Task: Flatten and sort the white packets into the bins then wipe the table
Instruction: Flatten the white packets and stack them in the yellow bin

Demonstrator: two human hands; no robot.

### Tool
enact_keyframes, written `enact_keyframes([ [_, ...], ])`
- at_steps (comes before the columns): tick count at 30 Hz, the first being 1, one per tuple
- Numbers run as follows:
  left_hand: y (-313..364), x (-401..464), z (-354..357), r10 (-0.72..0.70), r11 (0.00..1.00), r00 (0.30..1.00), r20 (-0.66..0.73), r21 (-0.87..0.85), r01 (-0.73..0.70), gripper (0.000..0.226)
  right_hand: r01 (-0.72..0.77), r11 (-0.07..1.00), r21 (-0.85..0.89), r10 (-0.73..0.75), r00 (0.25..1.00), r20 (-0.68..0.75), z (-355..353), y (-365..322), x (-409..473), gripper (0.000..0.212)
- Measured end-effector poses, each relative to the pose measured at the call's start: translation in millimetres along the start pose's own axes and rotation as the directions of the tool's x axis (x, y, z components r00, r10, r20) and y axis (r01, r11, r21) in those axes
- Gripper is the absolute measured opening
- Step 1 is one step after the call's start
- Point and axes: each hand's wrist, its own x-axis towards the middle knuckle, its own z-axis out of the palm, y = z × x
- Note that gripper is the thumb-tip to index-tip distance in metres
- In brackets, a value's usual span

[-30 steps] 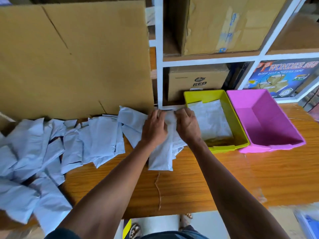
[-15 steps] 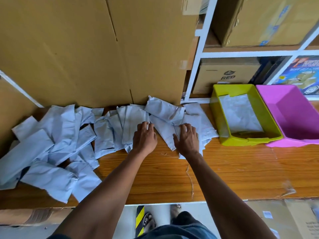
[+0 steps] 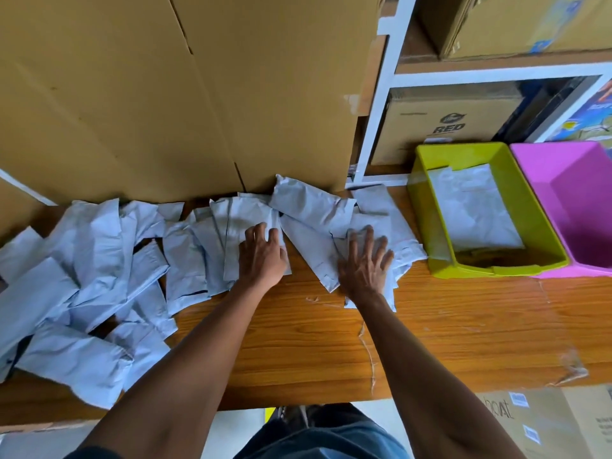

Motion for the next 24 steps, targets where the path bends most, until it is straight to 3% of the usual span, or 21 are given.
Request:
enact_keyframes([
  [7,-10.7,5.8,7.7,-0.036,0.999,0.999,-0.007,0.008,0.036,0.052,-0.011,1.0,0.003,0.011,0.998,-0.061,9.0,-2.3,-23.9,0.067],
  [11,-24.7,15.6,13.4,-0.101,0.995,0.988,0.114,0.008,0.101,0.072,-0.043,0.999,0.005,0.043,0.995,-0.087,14.5,-12.1,-37.6,0.064],
  [16,-49.5,7.2,24.4,-0.063,0.998,0.973,0.222,0.021,0.06,0.076,-0.057,0.998,0.026,0.06,0.992,-0.109,22.2,-30.7,-63.0,0.064],
  [21,-56.4,-29.0,22.7,0.022,0.999,0.98,0.198,0.02,-0.027,0.077,-0.14,0.987,0.073,0.148,0.983,-0.11,28.6,-56.7,-92.5,0.061],
  [24,-60.3,-41.5,20.3,0.071,0.997,0.99,0.118,0.025,-0.074,0.064,-0.181,0.978,0.1,0.194,0.972,-0.136,30.6,-68.3,-109.8,0.06],
])
